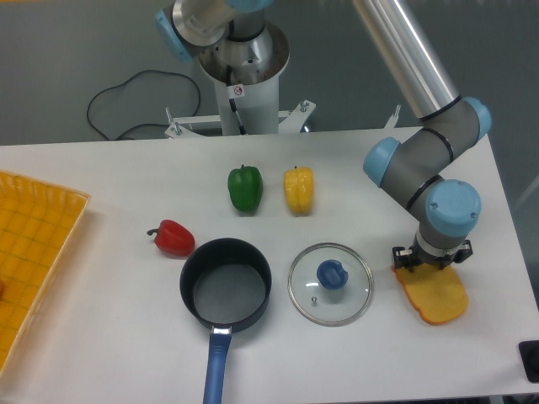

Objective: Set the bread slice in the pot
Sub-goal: 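Lower the gripper onto the bread slice edge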

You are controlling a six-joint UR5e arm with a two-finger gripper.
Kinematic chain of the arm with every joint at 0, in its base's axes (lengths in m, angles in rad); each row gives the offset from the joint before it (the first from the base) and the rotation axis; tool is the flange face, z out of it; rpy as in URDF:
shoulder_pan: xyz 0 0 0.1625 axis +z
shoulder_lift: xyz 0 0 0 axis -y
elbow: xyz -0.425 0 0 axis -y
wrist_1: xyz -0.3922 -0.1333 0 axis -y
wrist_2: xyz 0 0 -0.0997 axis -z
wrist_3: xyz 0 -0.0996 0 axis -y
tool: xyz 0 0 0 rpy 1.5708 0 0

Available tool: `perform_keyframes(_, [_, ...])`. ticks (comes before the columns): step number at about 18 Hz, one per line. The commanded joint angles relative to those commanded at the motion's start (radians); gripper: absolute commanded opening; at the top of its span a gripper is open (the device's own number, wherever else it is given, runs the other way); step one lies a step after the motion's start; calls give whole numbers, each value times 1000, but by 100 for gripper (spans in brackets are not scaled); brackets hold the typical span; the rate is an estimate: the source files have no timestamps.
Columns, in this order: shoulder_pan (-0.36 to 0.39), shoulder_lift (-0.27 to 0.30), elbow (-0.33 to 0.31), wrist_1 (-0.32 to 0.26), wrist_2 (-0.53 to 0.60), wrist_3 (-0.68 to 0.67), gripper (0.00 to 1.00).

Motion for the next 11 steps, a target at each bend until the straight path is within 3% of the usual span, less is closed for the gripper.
perform_keyframes(2, [0, 0, -3, -5, -11, 3, 11])
perform_keyframes(4, [2, 2, 0, -5, -12, 2, 9])
perform_keyframes(6, [0, 3, 0, -5, -6, 3, 18])
perform_keyframes(7, [0, 6, 0, -6, -3, 6, 36])
perform_keyframes(8, [-2, 18, 0, -5, 0, 34, 96])
perform_keyframes(11, [-11, 61, -27, -3, 46, 141, 100])
